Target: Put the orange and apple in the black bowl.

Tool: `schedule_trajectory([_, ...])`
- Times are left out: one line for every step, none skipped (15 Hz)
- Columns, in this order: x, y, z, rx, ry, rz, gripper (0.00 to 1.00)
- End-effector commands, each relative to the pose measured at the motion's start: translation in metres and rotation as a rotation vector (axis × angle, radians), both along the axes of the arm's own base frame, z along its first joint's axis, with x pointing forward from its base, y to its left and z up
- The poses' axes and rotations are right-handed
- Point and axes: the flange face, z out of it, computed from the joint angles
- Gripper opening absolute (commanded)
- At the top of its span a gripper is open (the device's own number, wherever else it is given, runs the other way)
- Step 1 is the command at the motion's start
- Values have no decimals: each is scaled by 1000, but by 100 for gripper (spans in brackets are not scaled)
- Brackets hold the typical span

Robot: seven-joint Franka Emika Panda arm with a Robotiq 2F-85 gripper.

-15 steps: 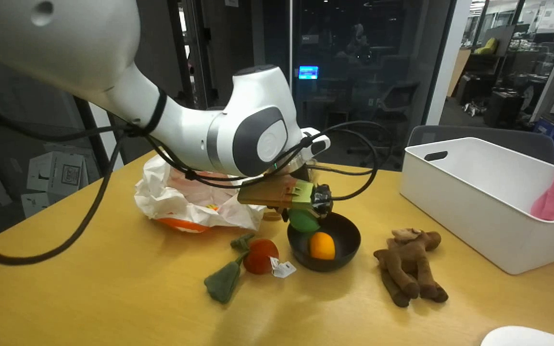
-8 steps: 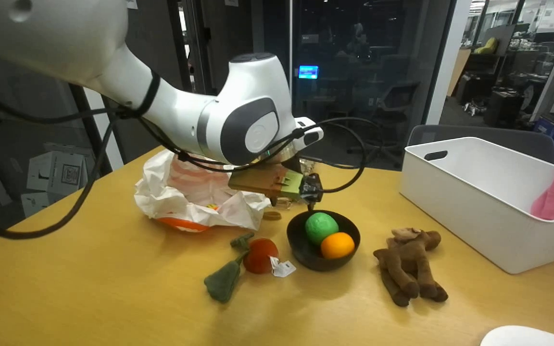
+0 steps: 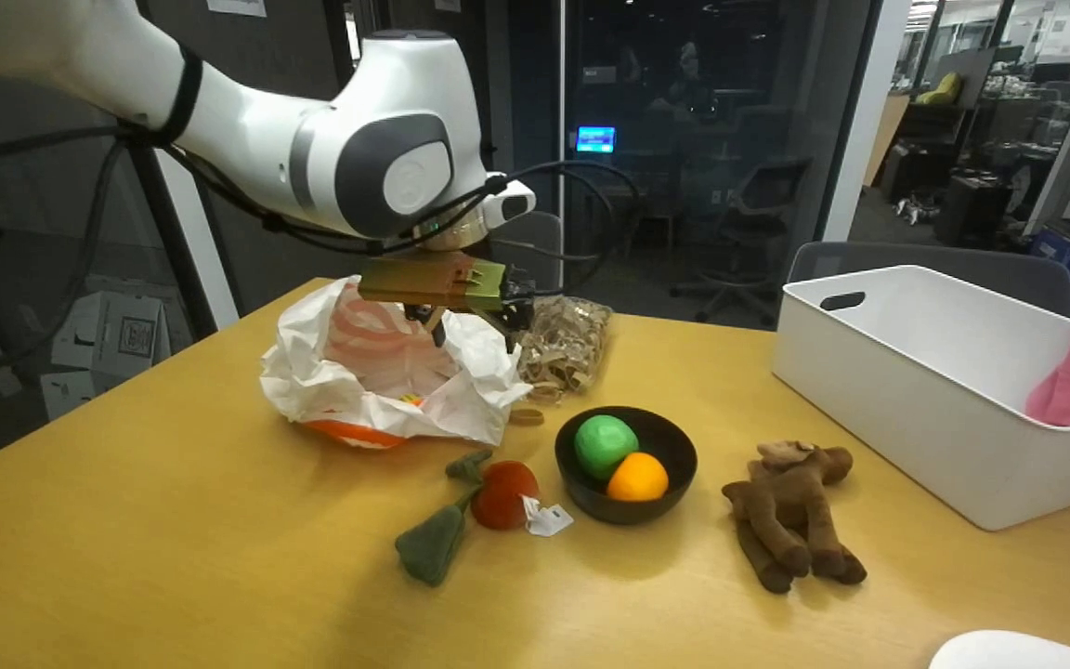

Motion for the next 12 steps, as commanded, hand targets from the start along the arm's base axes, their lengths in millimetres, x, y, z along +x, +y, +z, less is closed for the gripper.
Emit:
schedule_trajectory([18,30,9,-7,61,71,100])
schedule_trajectory([24,39,10,-10,79,87,100])
schedule_trajectory([29,47,11,-16,92,101,100])
schedule_trajectory([35,55,11,-11,107,118,100])
schedule_trajectory([41,61,10,-11,121,127,100])
schedule_trajectory([47,66,8,-13,131,131,100])
schedule_trajectory([52,70,6,-15,137,135,100])
schedule_trajectory([56,73,3,-19,136,139,100])
schedule_trajectory([60,75,1,-17,135,139,100])
schedule_trajectory([46,71,-2,-5,131,141,100])
schedule_trajectory([50,72,-5,-5,134,144,100])
schedule_trajectory([53,73,-7,-5,136,145,100])
